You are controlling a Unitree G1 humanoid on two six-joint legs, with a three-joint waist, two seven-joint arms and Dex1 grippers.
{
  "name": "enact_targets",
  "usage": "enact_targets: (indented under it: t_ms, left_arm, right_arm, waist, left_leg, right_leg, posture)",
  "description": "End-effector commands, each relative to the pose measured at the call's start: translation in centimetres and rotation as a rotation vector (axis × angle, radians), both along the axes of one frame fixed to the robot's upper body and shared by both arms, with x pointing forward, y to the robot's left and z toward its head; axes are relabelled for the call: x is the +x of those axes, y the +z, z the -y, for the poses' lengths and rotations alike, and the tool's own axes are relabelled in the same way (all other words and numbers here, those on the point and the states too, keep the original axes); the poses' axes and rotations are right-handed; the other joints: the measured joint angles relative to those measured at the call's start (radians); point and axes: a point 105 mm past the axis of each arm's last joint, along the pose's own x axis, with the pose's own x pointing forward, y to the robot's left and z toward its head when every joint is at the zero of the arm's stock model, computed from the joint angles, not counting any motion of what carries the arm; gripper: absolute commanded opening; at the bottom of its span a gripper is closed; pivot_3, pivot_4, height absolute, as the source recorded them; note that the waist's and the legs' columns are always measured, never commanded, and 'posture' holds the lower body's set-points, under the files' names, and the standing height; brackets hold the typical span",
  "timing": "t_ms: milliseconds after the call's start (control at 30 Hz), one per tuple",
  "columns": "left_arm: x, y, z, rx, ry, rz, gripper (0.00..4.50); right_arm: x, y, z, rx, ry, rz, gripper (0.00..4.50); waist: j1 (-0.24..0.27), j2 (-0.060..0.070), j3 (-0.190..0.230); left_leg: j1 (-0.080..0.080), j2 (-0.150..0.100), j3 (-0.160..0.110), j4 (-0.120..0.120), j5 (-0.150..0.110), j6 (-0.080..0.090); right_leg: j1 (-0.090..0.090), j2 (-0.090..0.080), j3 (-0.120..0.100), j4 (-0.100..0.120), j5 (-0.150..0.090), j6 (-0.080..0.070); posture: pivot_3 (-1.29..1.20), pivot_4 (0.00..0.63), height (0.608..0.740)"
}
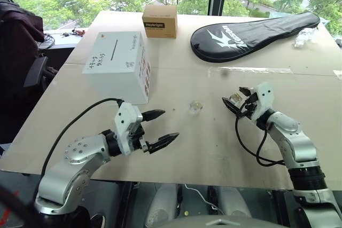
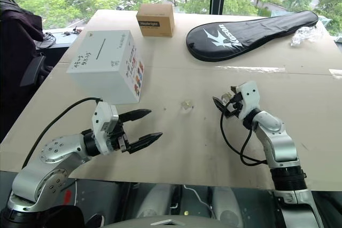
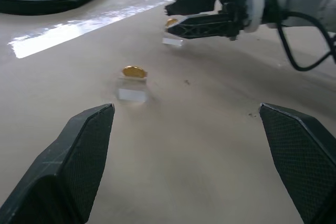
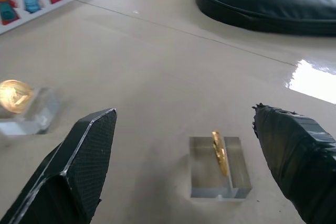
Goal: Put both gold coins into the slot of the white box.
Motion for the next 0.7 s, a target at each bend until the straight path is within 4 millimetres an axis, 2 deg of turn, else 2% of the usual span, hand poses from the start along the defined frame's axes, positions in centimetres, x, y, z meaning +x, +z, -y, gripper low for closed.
enact_targets:
  t_ms: [33, 233, 267, 433, 500, 567, 700]
  left_arm:
    - [-0.4, 1.2, 0.5, 0.013, -0.043, 0.051, 4.5]
    - [-0.3, 1.2, 0.7, 0.023, -0.048, 0.062, 4.5]
    - [-0.3, 1.2, 0.8, 0.024, -0.049, 0.062, 4.5]
    - [0.0, 1.4, 0.7, -0.012, -0.033, 0.066, 4.5]
    - [0.3, 2.1, 0.9, -0.076, -0.011, 0.069, 4.5]
    - [0.9, 3.4, 1.1, -0.201, 0.027, 0.07, 4.5]
    - [2.7, 7.6, 1.8, -0.603, 0.106, 0.038, 4.5]
  right_arm:
    - [0.4, 0.9, 0.4, -0.019, -0.024, 0.033, 3.2]
    - [0.5, 1.0, 0.5, -0.006, -0.029, 0.038, 0.23]
    - [0.4, 1.0, 0.5, -0.01, -0.026, 0.04, 0.07]
    - [0.3, 1.5, 0.5, 0.013, -0.031, 0.057, 0.07]
    - [0.3, 2.2, 0.2, 0.071, -0.029, 0.065, 0.07]
    - [0.1, 3.7, -0.7, 0.207, -0.008, 0.064, 0.07]
    - [-1.5, 9.3, -4.5, 0.711, 0.191, -0.039, 0.07]
  waist:
    - [-0.001, 0.0, 0.0]
    - [-0.002, 0.0, 0.0]
    - [-0.002, 0.0, 0.0]
    - [-0.002, 0.0, 0.0]
    - [-0.002, 0.0, 0.0]
    - [-0.002, 0.0, 0.0]
    - [-0.003, 0.0, 0.0]
  left_leg:
    - [0.0, 0.0, 0.0, 0.0, 0.0, 0.0]
    - [0.0, 0.0, 0.0, 0.0, 0.0, 0.0]
    - [0.0, 0.0, 0.0, 0.0, 0.0, 0.0]
    - [0.0, 0.0, 0.0, 0.0, 0.0, 0.0]
    - [0.0, 0.0, 0.0, 0.0, 0.0, 0.0]
    - [0.0, 0.0, 0.0, 0.0, 0.0, 0.0]
    - [0.0, 0.001, -0.002, 0.001, 0.0, 0.0]
  right_leg:
    - [0.0, 0.0, 0.0, 0.0, 0.0, 0.0]
    - [0.0, 0.0, 0.0, 0.0, 0.0, 0.0]
    - [0.0, 0.0, 0.0, 0.0, 0.0, 0.0]
    - [0.0, 0.0, 0.0, 0.0, 0.0, 0.0]
    - [0.0, 0.0, 0.0, 0.0, 0.0, 0.0]
    - [0.0, 0.0, 0.0, 0.0, 0.0, 0.0]
    - [0.0, 0.0, -0.001, 0.001, 0.0, 0.001]
  posture:
    - [0.0, 0.15, 0.74]
    - [0.0, 0.15, 0.74]
    - [0.0, 0.15, 0.74]
    - [0.0, 0.15, 0.74]
    - [0.0, 0.15, 0.74]
    - [0.0, 0.15, 0.74]
    - [0.0, 0.15, 0.74]
